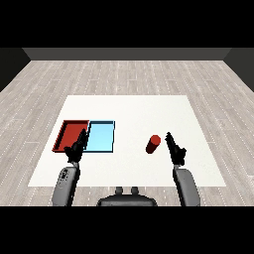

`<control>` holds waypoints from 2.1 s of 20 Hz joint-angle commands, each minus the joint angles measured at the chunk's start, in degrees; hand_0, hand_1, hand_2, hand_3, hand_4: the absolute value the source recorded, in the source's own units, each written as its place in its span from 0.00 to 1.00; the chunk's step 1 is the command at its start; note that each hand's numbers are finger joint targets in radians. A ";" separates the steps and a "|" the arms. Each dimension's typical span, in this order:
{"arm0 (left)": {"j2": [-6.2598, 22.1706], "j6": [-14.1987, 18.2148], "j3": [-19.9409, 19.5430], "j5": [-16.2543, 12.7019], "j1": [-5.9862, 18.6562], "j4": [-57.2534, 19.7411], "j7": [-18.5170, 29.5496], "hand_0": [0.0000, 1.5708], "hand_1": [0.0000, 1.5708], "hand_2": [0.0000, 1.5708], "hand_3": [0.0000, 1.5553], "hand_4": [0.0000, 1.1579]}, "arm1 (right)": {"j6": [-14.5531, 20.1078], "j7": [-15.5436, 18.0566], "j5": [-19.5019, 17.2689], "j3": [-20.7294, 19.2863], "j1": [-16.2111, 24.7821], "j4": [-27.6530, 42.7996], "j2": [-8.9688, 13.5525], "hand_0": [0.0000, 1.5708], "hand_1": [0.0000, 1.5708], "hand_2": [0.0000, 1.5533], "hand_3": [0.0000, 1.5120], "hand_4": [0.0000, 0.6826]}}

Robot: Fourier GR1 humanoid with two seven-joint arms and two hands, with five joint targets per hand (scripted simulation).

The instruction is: Pick the red can and put it in the red box

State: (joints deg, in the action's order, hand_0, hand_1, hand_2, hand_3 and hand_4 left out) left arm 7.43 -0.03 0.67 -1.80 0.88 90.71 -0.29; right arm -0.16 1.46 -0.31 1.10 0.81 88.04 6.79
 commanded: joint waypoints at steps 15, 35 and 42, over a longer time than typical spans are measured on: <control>-6.26 -0.96 -0.39 0.19 -0.07 -1.75 26.07 0.00 0.00 0.00 0.00 0.00 | -20.57 23.20 15.79 -18.63 -0.72 -8.32 11.58 0.00 0.00 0.00 0.00 0.00; -5.60 -1.74 -2.33 -2.13 1.36 0.22 22.93 0.00 0.00 0.00 0.00 0.00 | -20.30 16.59 13.45 -14.96 -6.45 -11.37 7.40 0.00 0.00 0.00 0.00 0.00; -6.42 -2.22 -1.57 -3.55 -2.69 5.69 22.37 0.00 0.00 0.00 0.00 0.00 | -17.30 14.45 12.43 -12.58 -11.00 -14.73 4.47 0.00 0.00 0.00 0.00 0.00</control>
State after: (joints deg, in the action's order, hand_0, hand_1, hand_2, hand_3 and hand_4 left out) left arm 2.17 -2.70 -2.51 -5.54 1.36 92.18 22.83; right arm -18.44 18.46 12.31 -12.76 -9.28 72.40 12.22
